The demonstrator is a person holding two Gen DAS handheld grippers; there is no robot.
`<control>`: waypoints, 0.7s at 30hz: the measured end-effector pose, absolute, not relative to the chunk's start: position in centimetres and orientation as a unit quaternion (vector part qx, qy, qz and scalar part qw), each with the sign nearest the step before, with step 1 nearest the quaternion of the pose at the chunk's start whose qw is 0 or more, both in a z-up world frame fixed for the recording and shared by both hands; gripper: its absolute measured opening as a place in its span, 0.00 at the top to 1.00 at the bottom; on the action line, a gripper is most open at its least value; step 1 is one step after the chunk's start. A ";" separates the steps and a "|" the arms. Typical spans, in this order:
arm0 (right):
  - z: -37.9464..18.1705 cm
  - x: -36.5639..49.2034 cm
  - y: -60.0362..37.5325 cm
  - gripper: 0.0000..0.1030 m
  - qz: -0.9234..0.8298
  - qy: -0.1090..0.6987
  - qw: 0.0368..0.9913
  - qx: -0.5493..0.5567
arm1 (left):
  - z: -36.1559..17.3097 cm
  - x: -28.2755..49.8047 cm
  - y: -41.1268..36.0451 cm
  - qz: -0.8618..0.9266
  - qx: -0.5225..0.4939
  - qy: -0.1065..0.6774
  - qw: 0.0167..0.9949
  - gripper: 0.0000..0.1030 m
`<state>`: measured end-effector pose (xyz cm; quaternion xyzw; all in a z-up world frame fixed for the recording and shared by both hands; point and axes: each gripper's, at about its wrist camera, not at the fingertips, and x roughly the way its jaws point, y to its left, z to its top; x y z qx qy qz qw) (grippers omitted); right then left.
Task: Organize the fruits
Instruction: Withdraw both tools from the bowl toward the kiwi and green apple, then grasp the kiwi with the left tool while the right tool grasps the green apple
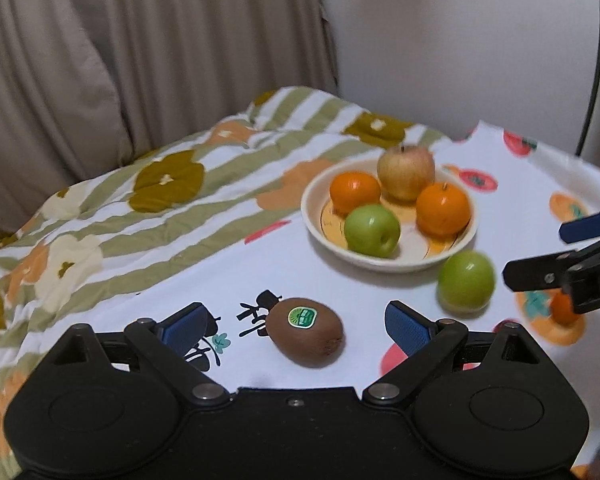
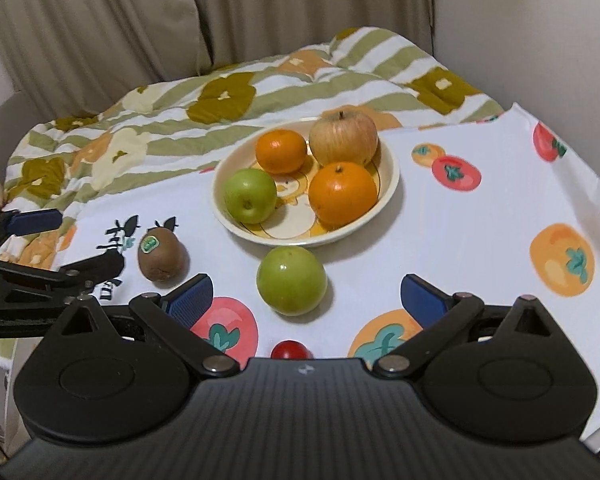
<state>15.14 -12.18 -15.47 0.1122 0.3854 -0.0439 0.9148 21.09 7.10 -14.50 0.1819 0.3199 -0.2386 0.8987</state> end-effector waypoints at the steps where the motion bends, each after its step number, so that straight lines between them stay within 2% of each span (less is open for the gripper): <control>1: -15.8 15.4 -12.1 0.00 -0.046 0.387 0.914 0.112 | -15.0 21.6 7.1 -0.244 0.185 0.324 0.895 0.07; 12: -18.8 17.8 -11.4 0.00 -0.055 0.399 0.908 0.116 | -19.8 25.0 6.2 -0.282 0.226 0.349 0.865 0.19; 17: -19.3 18.5 -11.1 0.00 -0.050 0.407 0.905 0.115 | -20.5 25.7 6.3 -0.285 0.220 0.355 0.863 0.22; 21: -19.7 18.9 -10.8 0.00 -0.047 0.412 0.903 0.109 | -20.8 26.2 6.5 -0.296 0.203 0.360 0.861 0.31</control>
